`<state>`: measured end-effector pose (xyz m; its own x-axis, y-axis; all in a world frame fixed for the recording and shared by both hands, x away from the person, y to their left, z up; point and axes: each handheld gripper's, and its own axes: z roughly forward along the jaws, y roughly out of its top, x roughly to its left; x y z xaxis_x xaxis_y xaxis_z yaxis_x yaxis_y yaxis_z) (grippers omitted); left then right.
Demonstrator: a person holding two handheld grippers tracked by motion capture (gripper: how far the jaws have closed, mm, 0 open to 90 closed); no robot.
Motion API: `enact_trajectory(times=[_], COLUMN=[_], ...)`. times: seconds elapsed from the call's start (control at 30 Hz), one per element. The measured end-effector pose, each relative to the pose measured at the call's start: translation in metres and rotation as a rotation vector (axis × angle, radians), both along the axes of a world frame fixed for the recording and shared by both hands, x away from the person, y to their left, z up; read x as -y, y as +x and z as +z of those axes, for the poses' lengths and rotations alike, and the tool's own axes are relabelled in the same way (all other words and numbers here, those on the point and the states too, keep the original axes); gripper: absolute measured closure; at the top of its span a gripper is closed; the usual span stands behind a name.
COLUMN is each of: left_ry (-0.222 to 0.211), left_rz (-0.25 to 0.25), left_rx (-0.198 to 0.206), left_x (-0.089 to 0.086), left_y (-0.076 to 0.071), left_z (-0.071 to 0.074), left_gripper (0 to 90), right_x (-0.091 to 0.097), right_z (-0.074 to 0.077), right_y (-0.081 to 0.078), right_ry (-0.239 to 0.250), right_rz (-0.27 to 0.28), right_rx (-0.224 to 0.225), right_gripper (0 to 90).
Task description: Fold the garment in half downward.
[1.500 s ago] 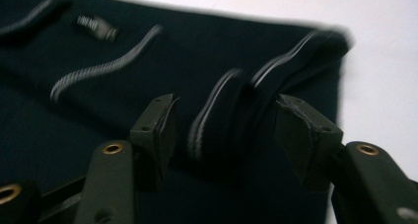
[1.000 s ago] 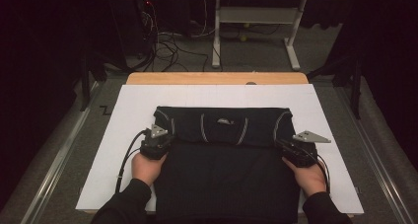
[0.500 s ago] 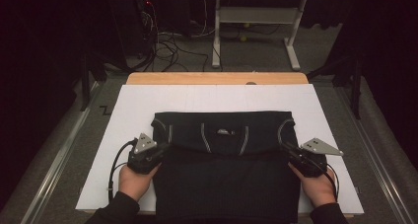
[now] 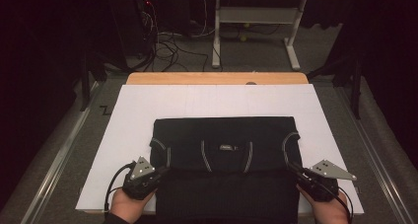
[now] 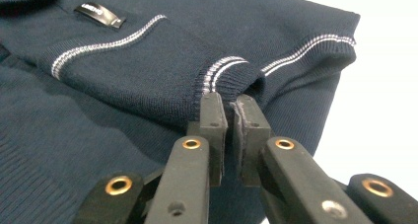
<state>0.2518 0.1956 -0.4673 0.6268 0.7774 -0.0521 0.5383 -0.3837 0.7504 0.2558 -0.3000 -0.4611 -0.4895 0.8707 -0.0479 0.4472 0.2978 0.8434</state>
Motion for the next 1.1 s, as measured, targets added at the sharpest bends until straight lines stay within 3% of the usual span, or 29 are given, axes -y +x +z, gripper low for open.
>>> enact_trajectory(times=[0.17,0.23,0.4,0.57,0.8,0.87,1.1], left_ry=[0.037,0.023,0.021,-0.069,-0.152,-0.164,-0.195], left_rz=[-0.019,-0.019,-0.021,0.014,0.015,-0.001,-0.004], left_rx=[-0.057,-0.076,-0.064,0.024,0.063,0.062,0.029], left_x=[0.000,-0.001,-0.005,-0.020,-0.014,-0.009,0.009], left_y=[-0.002,0.000,-0.001,0.003,0.018,0.024,0.053], left_z=[-0.011,-0.013,-0.010,0.003,0.012,0.017,0.026], left_gripper=[81.6,81.3,76.8,55.3,34.3,32.5,11.4], right_x=[0.000,-0.001,0.002,0.005,-0.008,-0.014,-0.035], right_z=[-0.002,-0.004,-0.009,-0.004,0.010,0.014,0.029], right_y=[-0.006,-0.006,-0.006,-0.009,0.000,0.007,0.039], right_ry=[-0.010,-0.031,-0.033,0.053,0.097,0.099,0.106], right_rz=[-0.001,0.001,-0.011,0.004,0.002,0.006,0.024], right_rx=[-0.017,-0.026,-0.061,-0.032,0.035,0.042,0.034], right_gripper=[84.6,84.7,84.4,66.3,46.6,41.8,19.5])
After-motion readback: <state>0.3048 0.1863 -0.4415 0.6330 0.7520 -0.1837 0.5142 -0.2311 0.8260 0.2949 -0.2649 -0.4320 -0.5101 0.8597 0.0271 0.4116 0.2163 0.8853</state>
